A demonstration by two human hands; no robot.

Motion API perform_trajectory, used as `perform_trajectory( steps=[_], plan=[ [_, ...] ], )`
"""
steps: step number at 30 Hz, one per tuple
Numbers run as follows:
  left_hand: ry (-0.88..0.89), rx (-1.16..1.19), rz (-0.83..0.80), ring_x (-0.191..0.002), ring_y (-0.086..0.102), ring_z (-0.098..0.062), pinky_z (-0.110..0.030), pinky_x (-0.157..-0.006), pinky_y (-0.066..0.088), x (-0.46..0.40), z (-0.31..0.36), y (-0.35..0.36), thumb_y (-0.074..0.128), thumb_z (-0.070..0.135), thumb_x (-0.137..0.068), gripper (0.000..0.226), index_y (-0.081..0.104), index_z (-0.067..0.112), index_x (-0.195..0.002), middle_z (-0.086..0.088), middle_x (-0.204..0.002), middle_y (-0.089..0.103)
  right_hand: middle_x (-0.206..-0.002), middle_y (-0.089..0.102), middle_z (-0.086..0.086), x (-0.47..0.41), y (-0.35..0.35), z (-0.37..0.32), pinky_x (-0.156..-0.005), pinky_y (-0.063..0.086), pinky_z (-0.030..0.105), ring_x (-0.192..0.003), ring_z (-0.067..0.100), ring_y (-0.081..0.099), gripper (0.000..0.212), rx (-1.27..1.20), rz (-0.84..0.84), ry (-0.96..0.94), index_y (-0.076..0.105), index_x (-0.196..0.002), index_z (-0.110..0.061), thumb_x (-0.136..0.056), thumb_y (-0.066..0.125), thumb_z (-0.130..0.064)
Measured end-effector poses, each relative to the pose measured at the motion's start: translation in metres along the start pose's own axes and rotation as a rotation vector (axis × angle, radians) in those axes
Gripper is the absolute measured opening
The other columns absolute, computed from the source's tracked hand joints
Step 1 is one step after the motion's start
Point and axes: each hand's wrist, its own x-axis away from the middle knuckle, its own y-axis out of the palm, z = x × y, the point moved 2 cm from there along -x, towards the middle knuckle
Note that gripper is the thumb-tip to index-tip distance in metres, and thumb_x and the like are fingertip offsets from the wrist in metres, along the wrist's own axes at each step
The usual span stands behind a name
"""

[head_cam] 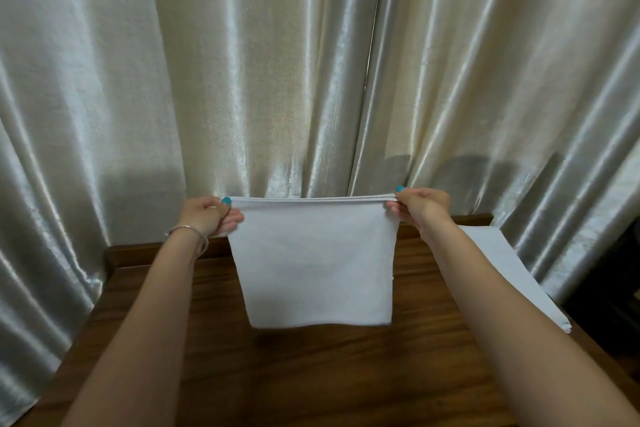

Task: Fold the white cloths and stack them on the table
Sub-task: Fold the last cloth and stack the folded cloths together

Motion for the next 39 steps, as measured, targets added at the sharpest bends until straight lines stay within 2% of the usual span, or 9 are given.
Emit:
perform_trajectory(
  steps=[2,5,9,13,17,20,26,35,39],
  plan=[
    [0.115,0.045,0.034,-0.078,0.071,-0.019,-0.026,-0.069,0.057,0.004,0.002,0.003,0.052,0.008,-0.094,0.027,0.053,-0.004,-0.118,-0.022,-0.108,0.066,-0.085,0.072,0.015,0.002,0.004,-0.001,-0.073,0.061,0.029,-0.072,0.021,0.072,0.011,-0.064,0.009,-0.078,0.068,-0.096,-0.004,-0.086,0.070,-0.003],
    [0.284,0.151,0.037,-0.077,0.071,-0.013,-0.024,-0.075,0.056,0.017,0.012,-0.002,0.050,0.007,-0.095,0.022,0.054,-0.003,-0.114,-0.019,-0.100,0.067,-0.084,0.070,0.007,0.010,0.005,-0.006,-0.074,0.060,0.025,-0.072,0.014,0.070,0.006,-0.163,-0.006,-0.203,0.067,-0.089,-0.011,-0.087,0.069,-0.006],
    [0.374,0.155,0.003,-0.076,0.072,-0.010,-0.022,-0.076,0.058,0.032,0.001,-0.021,0.049,0.005,-0.095,0.013,0.061,0.009,-0.090,-0.008,-0.084,0.072,-0.080,0.070,0.006,0.022,-0.004,0.012,-0.073,0.060,0.023,-0.072,0.013,0.069,0.002,-0.221,-0.064,-0.288,0.067,-0.088,-0.009,-0.088,0.069,-0.008],
    [0.272,0.039,-0.105,-0.079,0.073,-0.013,-0.021,-0.071,0.059,0.045,-0.057,-0.046,0.050,0.004,-0.093,0.015,0.062,0.012,-0.090,-0.012,-0.085,0.073,-0.085,0.071,0.015,0.023,-0.021,0.068,-0.064,0.059,0.020,-0.067,0.014,0.069,0.004,-0.068,-0.075,-0.131,0.067,-0.090,-0.007,-0.087,0.068,-0.004],
    [0.066,-0.149,-0.229,-0.095,0.070,-0.023,-0.030,-0.079,0.059,0.076,-0.123,-0.064,0.055,0.008,-0.090,0.014,0.064,0.009,-0.101,-0.015,-0.100,0.072,-0.076,0.074,0.018,0.038,-0.050,0.126,-0.070,0.061,0.030,-0.068,0.020,0.072,0.010,0.105,-0.112,0.158,0.069,-0.094,-0.003,-0.084,0.069,0.000],
    [-0.092,-0.228,-0.267,-0.094,0.071,-0.021,-0.035,-0.083,0.057,0.102,-0.158,-0.072,0.058,0.016,-0.089,0.018,0.065,0.010,-0.104,-0.010,-0.099,0.074,-0.065,0.072,0.016,0.055,-0.075,0.154,-0.052,0.059,0.025,-0.053,0.014,0.070,0.008,0.173,-0.122,0.269,0.066,-0.092,0.002,-0.085,0.068,-0.001],
    [-0.246,-0.327,-0.379,-0.087,0.073,-0.022,-0.025,-0.066,0.059,0.143,-0.191,-0.083,0.063,0.014,-0.087,0.018,0.066,0.010,-0.104,-0.011,-0.092,0.075,-0.058,0.070,0.015,0.087,-0.120,0.190,-0.041,0.053,0.021,-0.041,0.009,0.064,0.012,0.315,-0.145,0.458,0.063,-0.092,0.006,-0.086,0.068,-0.003],
    [-0.256,-0.297,-0.384,-0.081,0.073,-0.020,-0.024,-0.063,0.059,0.199,-0.232,-0.095,0.061,0.009,-0.088,0.013,0.068,0.008,-0.100,-0.014,-0.091,0.075,-0.059,0.070,0.015,0.122,-0.151,0.224,-0.040,0.053,0.021,-0.044,0.010,0.066,0.012,0.312,-0.198,0.482,0.062,-0.092,0.004,-0.087,0.068,-0.005],
    [-0.140,-0.388,-0.231,-0.074,0.068,-0.016,-0.025,-0.065,0.054,0.200,-0.240,-0.093,0.066,0.015,-0.086,0.016,0.070,0.008,-0.099,-0.006,-0.077,0.073,-0.077,0.074,0.017,0.130,-0.149,0.231,-0.056,0.060,0.023,-0.062,0.015,0.072,0.014,0.189,-0.230,0.333,0.066,-0.091,-0.001,-0.080,0.075,-0.005]
  ],
)
